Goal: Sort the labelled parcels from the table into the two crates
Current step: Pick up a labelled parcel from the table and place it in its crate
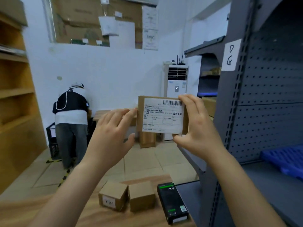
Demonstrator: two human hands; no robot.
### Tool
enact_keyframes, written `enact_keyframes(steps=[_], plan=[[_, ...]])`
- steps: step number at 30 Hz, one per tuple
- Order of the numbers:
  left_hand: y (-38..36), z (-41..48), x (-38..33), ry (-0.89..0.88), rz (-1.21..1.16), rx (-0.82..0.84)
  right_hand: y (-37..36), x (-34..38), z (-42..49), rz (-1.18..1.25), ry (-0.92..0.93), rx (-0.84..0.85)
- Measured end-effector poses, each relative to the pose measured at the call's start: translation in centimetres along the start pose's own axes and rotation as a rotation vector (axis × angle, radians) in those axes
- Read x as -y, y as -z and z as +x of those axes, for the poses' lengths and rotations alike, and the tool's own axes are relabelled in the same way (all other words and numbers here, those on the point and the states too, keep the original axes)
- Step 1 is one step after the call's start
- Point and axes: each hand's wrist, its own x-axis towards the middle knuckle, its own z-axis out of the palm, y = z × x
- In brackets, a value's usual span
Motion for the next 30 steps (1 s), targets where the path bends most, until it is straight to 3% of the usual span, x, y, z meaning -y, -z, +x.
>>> enact_keyframes(steps=[13,30], plan=[[0.3,2.9,-2.0,-0.029,0.006,-0.064,3.9,-1.7,0.3,0.017,0.021,-0.129],[0.2,2.6,-3.9,-0.049,0.018,-0.040,5.0,-2.7,-1.7,-0.018,0.010,-0.117]])
